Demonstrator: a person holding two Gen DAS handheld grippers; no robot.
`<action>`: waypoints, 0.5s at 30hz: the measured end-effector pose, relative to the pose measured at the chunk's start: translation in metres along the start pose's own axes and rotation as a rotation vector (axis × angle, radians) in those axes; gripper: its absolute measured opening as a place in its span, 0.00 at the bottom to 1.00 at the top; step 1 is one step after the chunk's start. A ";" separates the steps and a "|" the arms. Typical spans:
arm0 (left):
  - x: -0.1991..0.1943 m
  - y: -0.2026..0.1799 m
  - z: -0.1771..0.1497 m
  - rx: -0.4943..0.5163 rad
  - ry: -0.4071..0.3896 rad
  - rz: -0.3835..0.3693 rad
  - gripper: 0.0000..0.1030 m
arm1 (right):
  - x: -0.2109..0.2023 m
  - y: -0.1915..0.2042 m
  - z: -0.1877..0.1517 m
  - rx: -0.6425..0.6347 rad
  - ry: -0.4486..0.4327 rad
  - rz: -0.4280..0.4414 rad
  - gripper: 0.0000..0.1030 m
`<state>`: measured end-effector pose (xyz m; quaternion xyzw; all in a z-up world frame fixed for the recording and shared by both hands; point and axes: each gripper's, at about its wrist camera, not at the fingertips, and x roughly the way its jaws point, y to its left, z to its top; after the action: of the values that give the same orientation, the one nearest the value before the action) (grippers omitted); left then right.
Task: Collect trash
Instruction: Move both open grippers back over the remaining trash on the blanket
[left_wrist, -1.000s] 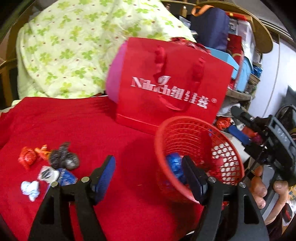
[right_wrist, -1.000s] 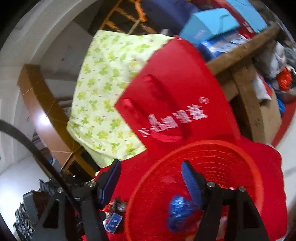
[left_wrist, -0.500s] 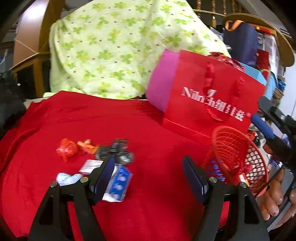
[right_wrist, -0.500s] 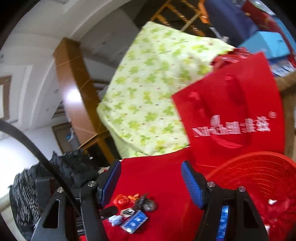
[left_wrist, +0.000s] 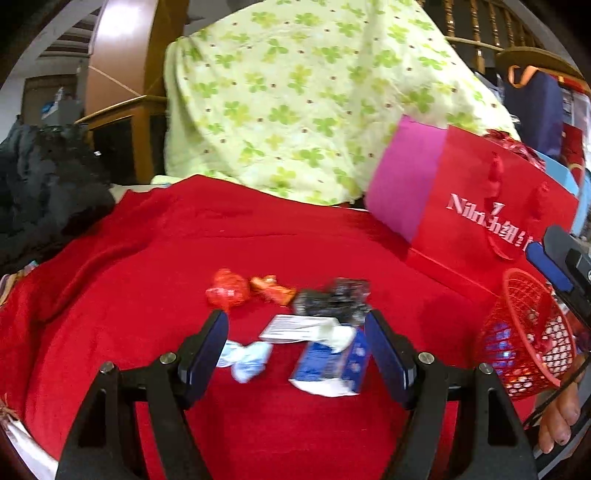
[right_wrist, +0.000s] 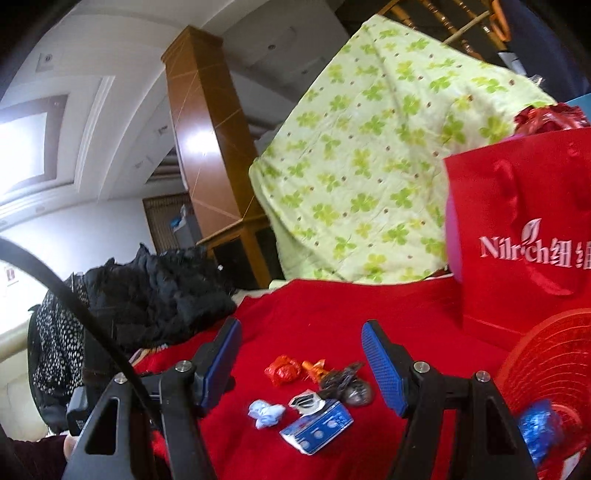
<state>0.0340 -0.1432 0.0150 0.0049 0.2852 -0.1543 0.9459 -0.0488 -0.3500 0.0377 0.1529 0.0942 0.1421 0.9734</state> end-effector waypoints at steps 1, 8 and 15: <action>0.000 0.005 -0.001 -0.006 0.001 0.008 0.74 | 0.003 0.001 -0.002 -0.001 0.009 0.003 0.69; 0.005 0.039 -0.009 -0.049 0.019 0.065 0.75 | 0.036 0.017 -0.019 -0.038 0.119 0.013 0.69; 0.011 0.061 -0.019 -0.076 0.038 0.099 0.75 | 0.060 0.025 -0.035 -0.079 0.218 0.000 0.69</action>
<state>0.0508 -0.0864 -0.0116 -0.0140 0.3082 -0.0964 0.9463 -0.0070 -0.2991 0.0045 0.0982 0.1941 0.1617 0.9626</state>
